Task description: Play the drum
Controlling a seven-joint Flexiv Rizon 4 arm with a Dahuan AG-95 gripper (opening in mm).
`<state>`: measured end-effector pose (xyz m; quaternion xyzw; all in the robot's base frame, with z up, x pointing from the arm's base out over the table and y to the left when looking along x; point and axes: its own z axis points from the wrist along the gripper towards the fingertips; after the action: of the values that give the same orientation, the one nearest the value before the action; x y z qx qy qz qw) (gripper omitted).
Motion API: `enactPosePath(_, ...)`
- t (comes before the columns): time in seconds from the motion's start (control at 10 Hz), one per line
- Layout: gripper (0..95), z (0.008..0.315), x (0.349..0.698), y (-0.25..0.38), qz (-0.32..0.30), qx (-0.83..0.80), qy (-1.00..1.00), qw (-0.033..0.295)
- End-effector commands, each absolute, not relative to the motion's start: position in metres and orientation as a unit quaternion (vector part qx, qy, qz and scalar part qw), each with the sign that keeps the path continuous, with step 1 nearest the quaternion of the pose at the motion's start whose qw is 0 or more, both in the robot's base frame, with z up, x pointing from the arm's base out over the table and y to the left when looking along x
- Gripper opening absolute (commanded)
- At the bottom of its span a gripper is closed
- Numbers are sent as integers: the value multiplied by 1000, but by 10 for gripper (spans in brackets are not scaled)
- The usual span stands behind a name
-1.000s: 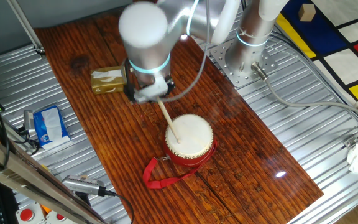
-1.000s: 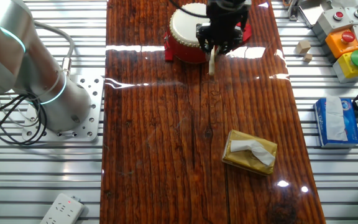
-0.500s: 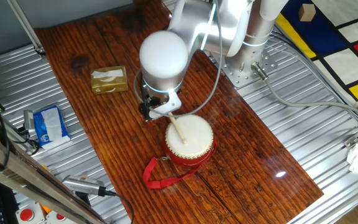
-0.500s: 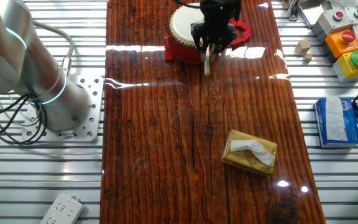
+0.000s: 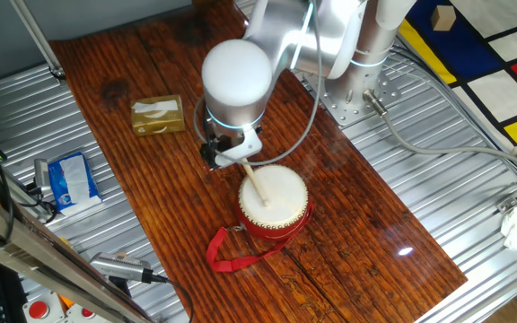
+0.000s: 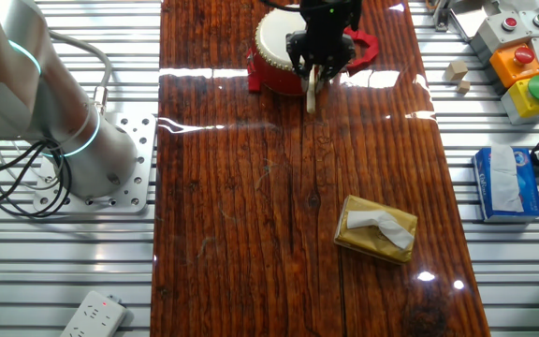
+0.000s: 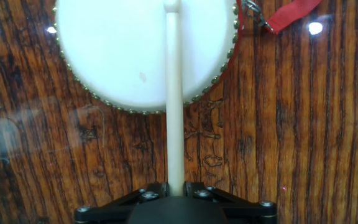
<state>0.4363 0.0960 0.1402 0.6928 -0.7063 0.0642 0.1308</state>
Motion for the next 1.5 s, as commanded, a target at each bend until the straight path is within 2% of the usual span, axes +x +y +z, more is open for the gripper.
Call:
enactPosePath(0.1,0,139,438,97,64,693,-706,132)
enactPosePath(1.5,0,140,438,97,65,691,-709,129)
